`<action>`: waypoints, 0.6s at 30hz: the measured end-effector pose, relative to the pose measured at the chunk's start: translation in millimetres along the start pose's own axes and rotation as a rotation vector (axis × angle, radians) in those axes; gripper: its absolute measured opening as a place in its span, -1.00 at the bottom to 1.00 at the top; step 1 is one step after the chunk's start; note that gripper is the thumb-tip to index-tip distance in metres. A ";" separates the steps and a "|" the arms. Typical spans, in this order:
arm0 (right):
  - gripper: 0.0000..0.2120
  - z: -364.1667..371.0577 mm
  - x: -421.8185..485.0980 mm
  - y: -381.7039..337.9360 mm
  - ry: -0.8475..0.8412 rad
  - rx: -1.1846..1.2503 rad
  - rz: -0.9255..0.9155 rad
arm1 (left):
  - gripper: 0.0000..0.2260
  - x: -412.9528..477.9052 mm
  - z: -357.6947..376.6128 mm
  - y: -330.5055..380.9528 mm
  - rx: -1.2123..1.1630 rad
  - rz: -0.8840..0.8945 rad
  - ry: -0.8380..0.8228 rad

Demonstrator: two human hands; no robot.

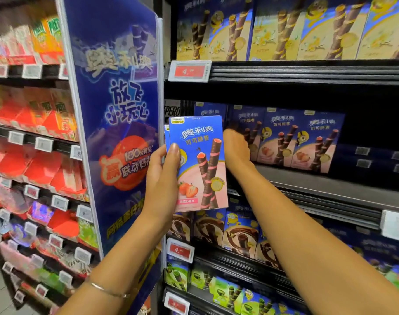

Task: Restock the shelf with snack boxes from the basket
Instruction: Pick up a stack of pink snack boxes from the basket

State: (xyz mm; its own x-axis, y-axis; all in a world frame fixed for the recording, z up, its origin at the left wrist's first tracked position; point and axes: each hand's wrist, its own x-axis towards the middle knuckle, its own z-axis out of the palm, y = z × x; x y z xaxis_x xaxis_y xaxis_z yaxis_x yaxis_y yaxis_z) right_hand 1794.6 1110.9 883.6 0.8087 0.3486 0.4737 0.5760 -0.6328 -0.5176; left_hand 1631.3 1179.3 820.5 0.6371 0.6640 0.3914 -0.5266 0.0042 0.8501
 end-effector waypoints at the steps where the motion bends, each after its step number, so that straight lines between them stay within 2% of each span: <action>1: -0.84 0.3 -0.2 0.6 0.004 0.001 0.005 | -0.57 0.2 0.1 0.5 -0.001 -0.001 -0.002; 5: -0.75 -7.4 -6.6 6.9 0.089 0.065 0.016 | -0.58 -0.4 -0.5 -0.7 -0.010 -0.008 0.010; 7: -0.65 -18.5 -19.0 10.1 0.151 0.313 0.012 | -0.56 -1.6 0.4 -2.5 -0.025 -0.027 0.022; 9: -0.51 -34.2 -42.4 8.9 0.058 0.674 0.023 | -0.53 -3.0 3.4 -2.1 -0.053 -0.040 0.033; 11: -0.42 -47.9 -70.7 10.0 -0.160 0.850 0.006 | -0.42 -4.2 9.2 -0.7 -0.068 -0.052 0.036; 13: -0.48 -54.0 -94.7 13.9 -0.265 0.764 -0.084 | -0.40 -5.0 16.9 0.4 -0.088 -0.060 0.031; 16: -0.62 -56.4 -109.4 19.4 -0.199 0.531 -0.137 | -0.50 -5.4 28.9 -0.1 -0.124 -0.070 0.050; 18: -0.69 -61.0 -110.8 22.6 -0.176 0.524 -0.128 | -0.43 -7.9 36.3 -0.8 -0.118 -0.070 0.045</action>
State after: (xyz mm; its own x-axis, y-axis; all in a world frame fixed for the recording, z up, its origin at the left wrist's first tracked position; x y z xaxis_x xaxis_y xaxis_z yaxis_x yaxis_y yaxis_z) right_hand 1710.7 1015.8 862.9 0.7106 0.5382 0.4532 0.6164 -0.1655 -0.7699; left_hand 1647.1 1146.9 829.5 0.6501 0.6917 0.3145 -0.5462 0.1377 0.8263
